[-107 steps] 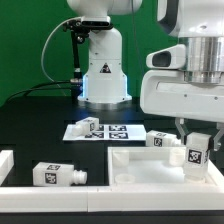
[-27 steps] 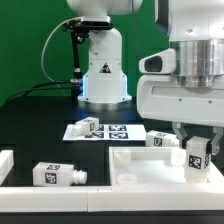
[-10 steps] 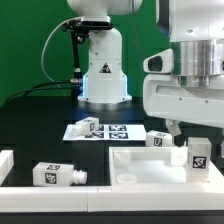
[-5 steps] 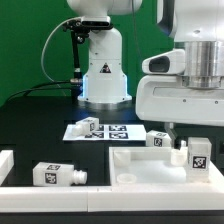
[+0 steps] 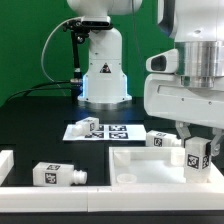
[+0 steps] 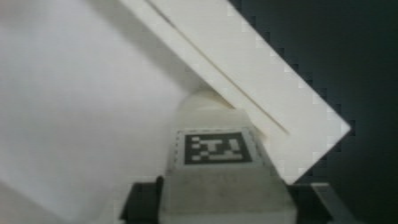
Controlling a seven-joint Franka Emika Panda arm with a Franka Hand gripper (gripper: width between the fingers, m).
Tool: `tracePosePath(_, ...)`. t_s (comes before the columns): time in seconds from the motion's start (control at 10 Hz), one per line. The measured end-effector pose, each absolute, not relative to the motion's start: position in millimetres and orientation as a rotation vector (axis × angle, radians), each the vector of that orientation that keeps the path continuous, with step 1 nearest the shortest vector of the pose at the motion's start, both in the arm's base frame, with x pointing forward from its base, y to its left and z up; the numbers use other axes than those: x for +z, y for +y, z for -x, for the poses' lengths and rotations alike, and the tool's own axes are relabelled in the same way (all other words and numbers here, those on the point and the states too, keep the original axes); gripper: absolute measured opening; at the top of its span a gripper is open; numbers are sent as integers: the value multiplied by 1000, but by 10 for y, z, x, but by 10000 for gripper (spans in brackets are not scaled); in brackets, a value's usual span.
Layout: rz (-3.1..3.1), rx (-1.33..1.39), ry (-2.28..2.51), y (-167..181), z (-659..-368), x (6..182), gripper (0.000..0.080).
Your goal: Assemble one leg
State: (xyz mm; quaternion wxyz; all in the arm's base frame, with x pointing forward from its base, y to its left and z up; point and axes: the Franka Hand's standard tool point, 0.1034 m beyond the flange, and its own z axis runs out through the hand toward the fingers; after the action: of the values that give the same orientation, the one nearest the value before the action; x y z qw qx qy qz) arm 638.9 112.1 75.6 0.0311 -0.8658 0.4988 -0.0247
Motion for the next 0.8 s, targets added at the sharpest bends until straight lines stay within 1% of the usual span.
tracePosePath(0.1,2520,-52,1733,1103,-6393,757,285)
tracePosePath(0.4,2172,6,2107,1125,-6389,753,285)
tracePosePath(0.7,1859,19,2371,1146,-6406,750,286)
tracePosePath(0.8,1853,17,2375,1143,-6408,750,286)
